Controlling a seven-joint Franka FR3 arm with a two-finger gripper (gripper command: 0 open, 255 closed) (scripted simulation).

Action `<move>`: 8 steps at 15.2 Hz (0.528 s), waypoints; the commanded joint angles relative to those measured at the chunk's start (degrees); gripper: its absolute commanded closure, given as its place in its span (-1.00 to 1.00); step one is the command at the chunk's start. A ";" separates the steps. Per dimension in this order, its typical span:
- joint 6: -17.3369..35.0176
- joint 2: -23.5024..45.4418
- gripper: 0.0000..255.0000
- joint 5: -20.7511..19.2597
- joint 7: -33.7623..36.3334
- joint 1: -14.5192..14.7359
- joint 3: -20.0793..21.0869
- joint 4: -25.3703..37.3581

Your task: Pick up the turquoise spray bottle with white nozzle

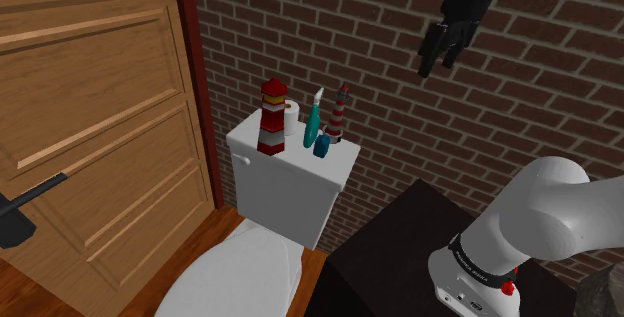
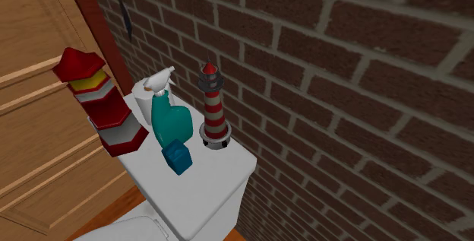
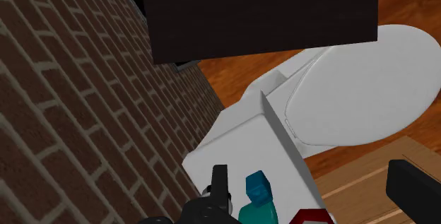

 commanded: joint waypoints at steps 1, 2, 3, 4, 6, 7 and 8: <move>0.00 0.00 -1.00 0.00 0.00 0.00 0.00 0.00; 1.78 1.35 -1.00 0.34 1.61 -0.29 0.62 -0.41; 3.54 2.78 -1.00 0.65 3.20 -0.60 1.25 -0.72; 5.28 4.29 -1.00 0.92 4.78 -0.91 1.86 -0.94; 8.71 7.51 -1.00 1.34 7.93 -1.53 3.02 -1.11; 10.38 9.21 -1.00 1.48 9.49 -1.85 3.58 -1.05; 12.02 10.98 -1.00 1.59 11.05 -2.18 4.13 -0.91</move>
